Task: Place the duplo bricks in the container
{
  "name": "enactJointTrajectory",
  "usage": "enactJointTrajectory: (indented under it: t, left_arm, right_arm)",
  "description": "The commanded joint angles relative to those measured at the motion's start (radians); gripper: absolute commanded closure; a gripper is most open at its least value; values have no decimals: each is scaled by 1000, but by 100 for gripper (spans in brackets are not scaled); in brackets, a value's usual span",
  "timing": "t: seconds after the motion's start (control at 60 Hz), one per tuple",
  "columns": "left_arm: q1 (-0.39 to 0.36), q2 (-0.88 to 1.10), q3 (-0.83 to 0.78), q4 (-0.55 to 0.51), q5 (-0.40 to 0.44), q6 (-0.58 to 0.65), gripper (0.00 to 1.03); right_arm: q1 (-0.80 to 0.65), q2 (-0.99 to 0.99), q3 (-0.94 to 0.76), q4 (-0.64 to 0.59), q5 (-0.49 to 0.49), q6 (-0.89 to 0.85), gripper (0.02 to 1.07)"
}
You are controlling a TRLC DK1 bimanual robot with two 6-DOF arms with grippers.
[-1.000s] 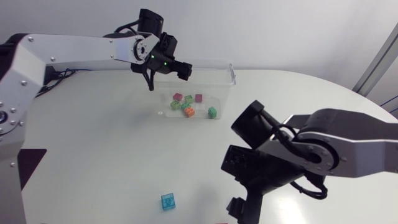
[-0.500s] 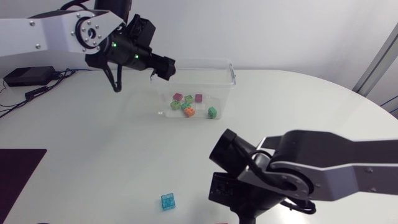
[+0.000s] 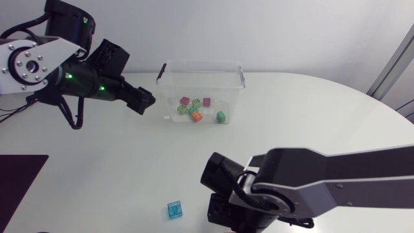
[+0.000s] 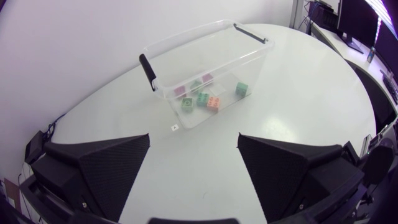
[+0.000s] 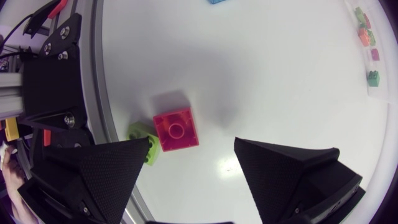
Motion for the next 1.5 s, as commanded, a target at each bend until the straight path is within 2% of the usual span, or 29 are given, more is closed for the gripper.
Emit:
enactJointTrajectory:
  t: [0.0,0.483,0.817,1.117,1.483]
  left_arm:
    - [21,-39,-36,-6,1,31,5]
    - [50,-86,-80,-12,9,64,5]
    - [52,-92,-82,-11,9,73,5]
    - [52,-105,-91,-11,15,78,5]
    - [76,-120,-106,-11,29,95,5]
  right_arm:
    - [14,40,19,-7,23,21,9]
    - [-9,66,40,-30,65,20,9]
    - [-135,58,43,-10,91,-35,9]
    - [-44,69,96,-35,89,21,9]
    - [-52,161,120,-16,127,41,9]
